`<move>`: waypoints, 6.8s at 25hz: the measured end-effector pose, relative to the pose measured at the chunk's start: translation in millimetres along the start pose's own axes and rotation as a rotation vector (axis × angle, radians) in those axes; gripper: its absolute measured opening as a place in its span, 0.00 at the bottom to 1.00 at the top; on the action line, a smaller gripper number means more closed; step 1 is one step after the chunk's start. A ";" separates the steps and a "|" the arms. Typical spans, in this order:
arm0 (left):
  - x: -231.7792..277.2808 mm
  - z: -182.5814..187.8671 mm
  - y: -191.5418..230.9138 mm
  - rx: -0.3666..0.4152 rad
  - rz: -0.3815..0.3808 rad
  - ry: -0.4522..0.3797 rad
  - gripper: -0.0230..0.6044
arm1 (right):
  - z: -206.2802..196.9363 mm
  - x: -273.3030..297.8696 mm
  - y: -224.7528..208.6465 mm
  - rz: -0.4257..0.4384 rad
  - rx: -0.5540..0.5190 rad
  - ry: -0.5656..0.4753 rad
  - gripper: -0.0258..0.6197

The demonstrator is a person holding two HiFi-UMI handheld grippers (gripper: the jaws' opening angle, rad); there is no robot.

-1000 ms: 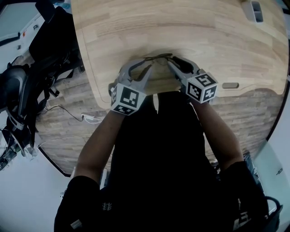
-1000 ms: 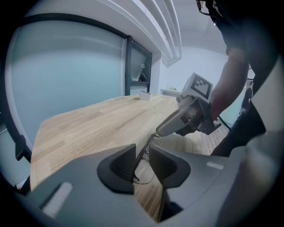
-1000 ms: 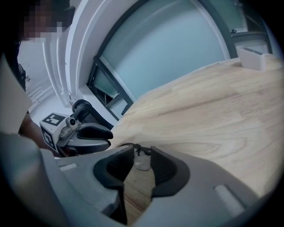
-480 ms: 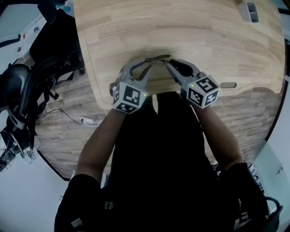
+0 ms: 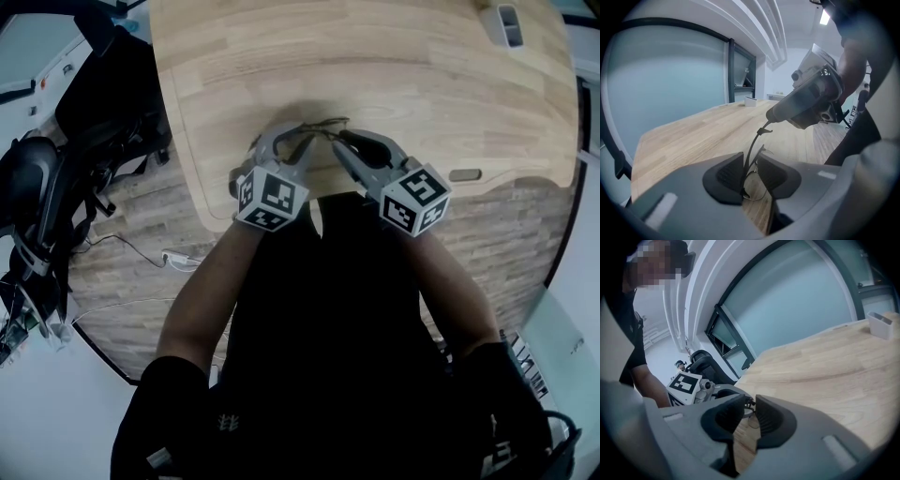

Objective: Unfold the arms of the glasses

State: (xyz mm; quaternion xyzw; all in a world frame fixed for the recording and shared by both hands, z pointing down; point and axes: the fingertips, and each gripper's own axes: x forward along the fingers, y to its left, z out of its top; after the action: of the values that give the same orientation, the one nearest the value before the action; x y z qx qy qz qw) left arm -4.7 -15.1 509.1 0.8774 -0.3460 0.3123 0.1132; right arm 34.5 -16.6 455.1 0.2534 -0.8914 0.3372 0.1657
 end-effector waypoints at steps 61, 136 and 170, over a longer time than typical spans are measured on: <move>-92.7 -30.0 26.8 -0.112 0.214 -0.152 0.12 | -0.8 31.5 33.1 0.014 -0.238 0.108 0.16; -51.6 -7.3 -12.1 -0.295 0.103 -0.165 0.22 | -43.2 25.4 15.2 0.317 -0.653 0.238 0.10; -50.1 57.5 -85.5 -0.078 -0.103 -0.169 0.22 | -25.1 -36.4 -22.1 0.058 -0.417 0.043 0.10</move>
State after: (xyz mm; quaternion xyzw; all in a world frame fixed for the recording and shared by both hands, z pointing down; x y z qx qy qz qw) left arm 51.9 50.7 434.4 0.9122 -0.3207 0.2170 0.1337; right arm 79.8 -1.2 467.6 0.1807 -0.9450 0.1556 0.2238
